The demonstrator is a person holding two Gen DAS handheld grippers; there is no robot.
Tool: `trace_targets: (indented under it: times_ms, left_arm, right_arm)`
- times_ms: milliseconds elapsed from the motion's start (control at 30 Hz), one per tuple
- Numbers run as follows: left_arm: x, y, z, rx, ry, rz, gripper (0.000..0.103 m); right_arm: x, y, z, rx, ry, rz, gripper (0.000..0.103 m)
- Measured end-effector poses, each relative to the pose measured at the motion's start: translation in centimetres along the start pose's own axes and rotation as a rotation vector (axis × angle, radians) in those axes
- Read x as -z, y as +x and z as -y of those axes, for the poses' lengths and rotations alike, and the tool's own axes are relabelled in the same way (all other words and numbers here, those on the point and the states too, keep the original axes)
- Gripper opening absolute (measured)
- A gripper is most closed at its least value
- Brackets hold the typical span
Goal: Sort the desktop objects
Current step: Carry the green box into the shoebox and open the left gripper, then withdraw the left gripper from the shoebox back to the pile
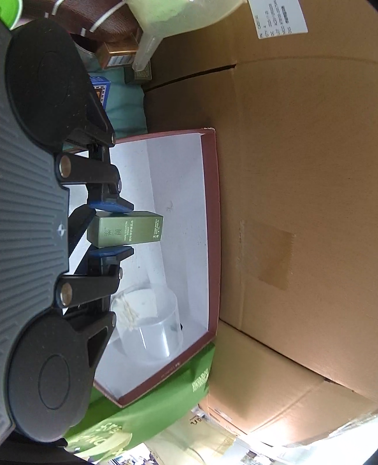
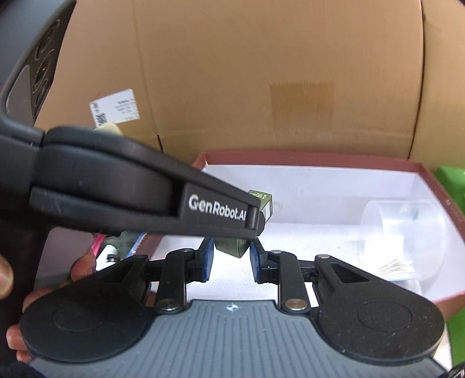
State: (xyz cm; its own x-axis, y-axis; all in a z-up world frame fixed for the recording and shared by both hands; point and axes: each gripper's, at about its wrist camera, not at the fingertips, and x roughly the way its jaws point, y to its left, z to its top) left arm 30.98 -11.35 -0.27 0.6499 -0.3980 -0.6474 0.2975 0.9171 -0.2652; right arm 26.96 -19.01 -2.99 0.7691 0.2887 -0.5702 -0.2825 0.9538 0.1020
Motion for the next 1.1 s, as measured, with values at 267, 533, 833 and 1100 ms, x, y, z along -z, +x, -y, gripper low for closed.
trace_targets:
  times_ms: [267,533,833,1100]
  left_arm:
    - [-0.7,0.9,-0.5,-0.019,0.037,0.008,0.028]
    - [-0.2,-0.2,-0.5,0.045,0.051,0.063,0.074]
    - [0.3,-1.5,0.4,0.015,0.046,0.098,0.094]
    - [1.3,-3.3,1.3,-0.019,0.082,0.171,0.097]
  right_arm:
    - [-0.3,1.8,0.3,-0.034,0.038,-0.002,0.026]
    - [-0.1,2.0,1.5,-0.018,0.068,0.021,0.053]
    - [0.7,0.5,1.0,0.026,0.059,0.044,0.063]
    - [1.7,-0.9,0.3,0.072,0.070,0.066,0.084]
